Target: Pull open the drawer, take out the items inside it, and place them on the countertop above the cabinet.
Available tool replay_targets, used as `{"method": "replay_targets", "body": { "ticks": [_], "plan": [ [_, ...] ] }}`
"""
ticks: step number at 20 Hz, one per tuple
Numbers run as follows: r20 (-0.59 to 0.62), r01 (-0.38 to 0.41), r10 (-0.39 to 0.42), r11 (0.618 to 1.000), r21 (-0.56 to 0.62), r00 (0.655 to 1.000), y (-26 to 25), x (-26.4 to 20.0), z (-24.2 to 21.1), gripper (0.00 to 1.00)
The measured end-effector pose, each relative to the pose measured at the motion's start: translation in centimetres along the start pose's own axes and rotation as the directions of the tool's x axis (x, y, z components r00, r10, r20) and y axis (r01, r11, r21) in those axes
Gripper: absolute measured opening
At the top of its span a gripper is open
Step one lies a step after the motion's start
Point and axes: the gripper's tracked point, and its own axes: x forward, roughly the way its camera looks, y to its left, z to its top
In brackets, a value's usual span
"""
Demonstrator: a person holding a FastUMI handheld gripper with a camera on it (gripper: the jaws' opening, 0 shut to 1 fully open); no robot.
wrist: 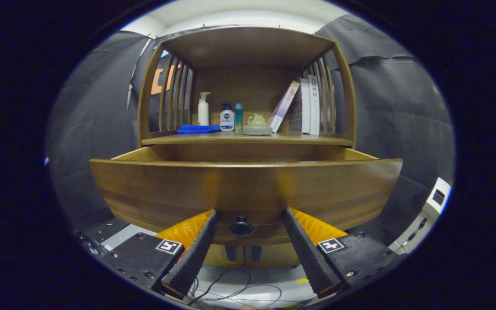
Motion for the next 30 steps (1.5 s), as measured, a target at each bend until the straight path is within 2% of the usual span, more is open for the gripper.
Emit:
{"method": "replay_targets", "body": {
  "ticks": [9, 27, 30],
  "plan": [
    [0.014, 0.008, -0.008, 1.000, 0.004, 1.000, 0.2, 3.1, 1.4, 1.00],
    [-0.005, 0.017, -0.017, 1.000, -0.001, 1.000, 0.5, 13.3, 4.5, 1.00],
    [0.008, 0.030, -0.030, 1.000, -0.004, 1.000, 0.6, 13.8, 4.6, 1.00]
  ]
}}
